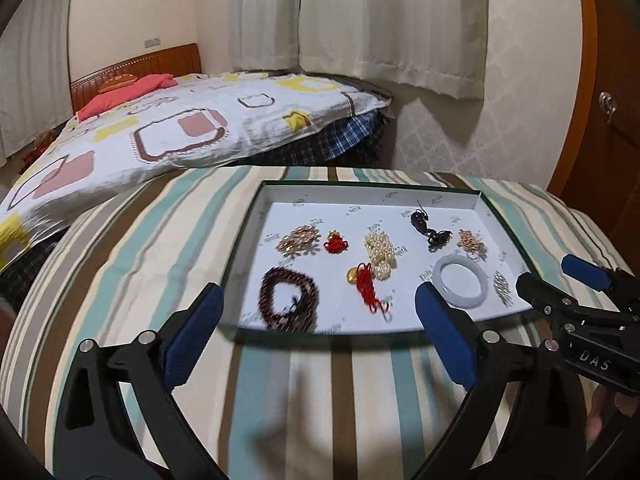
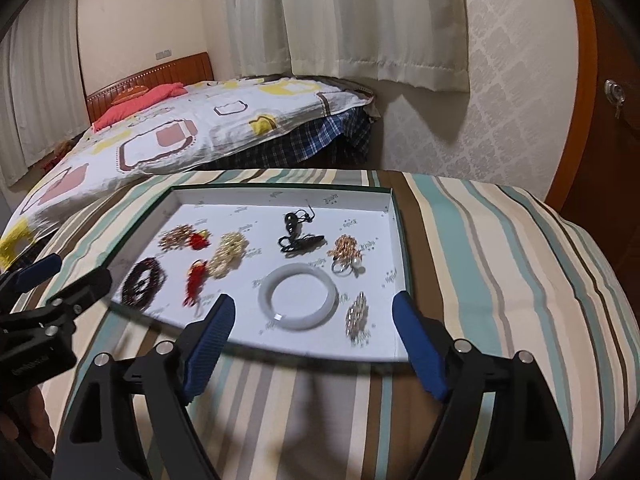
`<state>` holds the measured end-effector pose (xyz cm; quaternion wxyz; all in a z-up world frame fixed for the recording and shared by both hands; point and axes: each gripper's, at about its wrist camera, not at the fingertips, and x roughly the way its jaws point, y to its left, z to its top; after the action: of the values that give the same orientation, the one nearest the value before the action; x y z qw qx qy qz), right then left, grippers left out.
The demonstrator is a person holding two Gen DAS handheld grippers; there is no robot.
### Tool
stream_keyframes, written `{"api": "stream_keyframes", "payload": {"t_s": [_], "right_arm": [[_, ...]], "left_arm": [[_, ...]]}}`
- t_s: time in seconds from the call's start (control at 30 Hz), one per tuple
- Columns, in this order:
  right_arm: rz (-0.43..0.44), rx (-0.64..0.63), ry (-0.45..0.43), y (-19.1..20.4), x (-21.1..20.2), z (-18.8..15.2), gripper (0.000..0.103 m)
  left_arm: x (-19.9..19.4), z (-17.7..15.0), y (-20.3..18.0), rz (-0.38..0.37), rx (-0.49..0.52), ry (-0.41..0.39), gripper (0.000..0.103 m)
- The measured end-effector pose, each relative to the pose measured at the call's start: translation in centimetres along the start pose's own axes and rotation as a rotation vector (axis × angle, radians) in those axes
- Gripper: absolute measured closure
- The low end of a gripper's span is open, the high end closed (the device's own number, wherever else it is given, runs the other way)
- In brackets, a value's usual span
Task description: Organize jewelry
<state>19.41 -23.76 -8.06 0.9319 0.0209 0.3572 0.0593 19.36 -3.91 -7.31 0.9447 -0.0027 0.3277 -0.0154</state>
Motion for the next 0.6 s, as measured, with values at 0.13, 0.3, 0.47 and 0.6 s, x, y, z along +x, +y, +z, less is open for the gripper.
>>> {"api": "stream_keyframes", "payload": {"t_s": [0.13, 0.3, 0.47, 0.6], "right_arm": [[0.001, 0.004, -0.014, 0.4, -2.4, -0.9, 0.023], [0.003, 0.0, -0.044, 0.8, -5.4, -1.5, 0.023], [0.0, -0.011, -0.092, 1.4, -9.0, -1.5, 0.022], [0.002, -0.007, -0.139, 1.7, -12.0, -1.5, 0.021]], "left_arm": [[-2.9, -1.2, 0.9, 0.001, -0.023, 0.003, 0.007], [-6.4, -1.8, 1.7, 0.023, -0.039, -0.02, 0.006], [-10.2, -2.0, 2.0, 0.046, -0.05, -0.052, 0.004], [-13.1, -1.7, 2.0, 0.067, -0.05, -0.097, 0.004]]}}
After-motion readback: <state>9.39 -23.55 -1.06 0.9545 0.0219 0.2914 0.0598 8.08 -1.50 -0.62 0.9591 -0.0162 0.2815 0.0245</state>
